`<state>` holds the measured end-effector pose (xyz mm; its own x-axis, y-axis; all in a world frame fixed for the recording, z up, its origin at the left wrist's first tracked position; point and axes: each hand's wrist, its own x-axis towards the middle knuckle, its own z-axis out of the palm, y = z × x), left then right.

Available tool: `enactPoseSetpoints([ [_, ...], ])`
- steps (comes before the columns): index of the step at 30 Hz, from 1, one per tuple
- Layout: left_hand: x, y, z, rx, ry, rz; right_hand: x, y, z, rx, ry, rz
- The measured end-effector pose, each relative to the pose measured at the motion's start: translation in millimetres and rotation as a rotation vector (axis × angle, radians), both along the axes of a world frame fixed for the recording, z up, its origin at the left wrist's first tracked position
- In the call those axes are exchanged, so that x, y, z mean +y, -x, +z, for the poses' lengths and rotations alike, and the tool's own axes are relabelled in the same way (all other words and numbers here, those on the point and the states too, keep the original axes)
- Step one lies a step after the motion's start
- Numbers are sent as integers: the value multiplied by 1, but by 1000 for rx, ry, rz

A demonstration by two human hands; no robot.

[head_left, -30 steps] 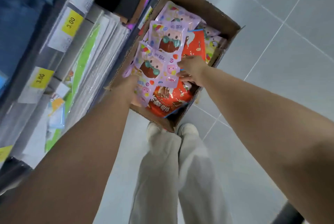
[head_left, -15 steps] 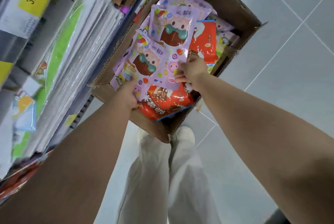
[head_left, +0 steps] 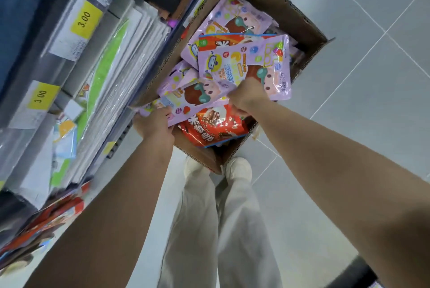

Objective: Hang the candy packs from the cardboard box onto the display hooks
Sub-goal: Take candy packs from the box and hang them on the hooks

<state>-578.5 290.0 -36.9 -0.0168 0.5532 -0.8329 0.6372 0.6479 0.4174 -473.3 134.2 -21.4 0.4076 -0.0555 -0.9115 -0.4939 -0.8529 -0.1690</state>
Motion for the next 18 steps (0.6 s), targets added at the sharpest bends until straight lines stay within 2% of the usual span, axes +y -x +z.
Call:
enactPoseSetpoints([
  [2,9,3,6,34,-186,32,4,-15,11,-274,88,318],
  [5,19,3,10,94,-263,-60,9,-39,6,-515,119,557],
  [7,18,2,11,135,-286,-138,14,-54,-6,-502,77,670],
  [10,17,1,8,154,-346,-198,28,-66,-28,-381,54,795],
  [14,20,0,5,145,-445,-164,43,-67,-54,-244,118,789],
  [18,28,8,11,268,-551,-341,44,-58,-49,-463,228,984],
])
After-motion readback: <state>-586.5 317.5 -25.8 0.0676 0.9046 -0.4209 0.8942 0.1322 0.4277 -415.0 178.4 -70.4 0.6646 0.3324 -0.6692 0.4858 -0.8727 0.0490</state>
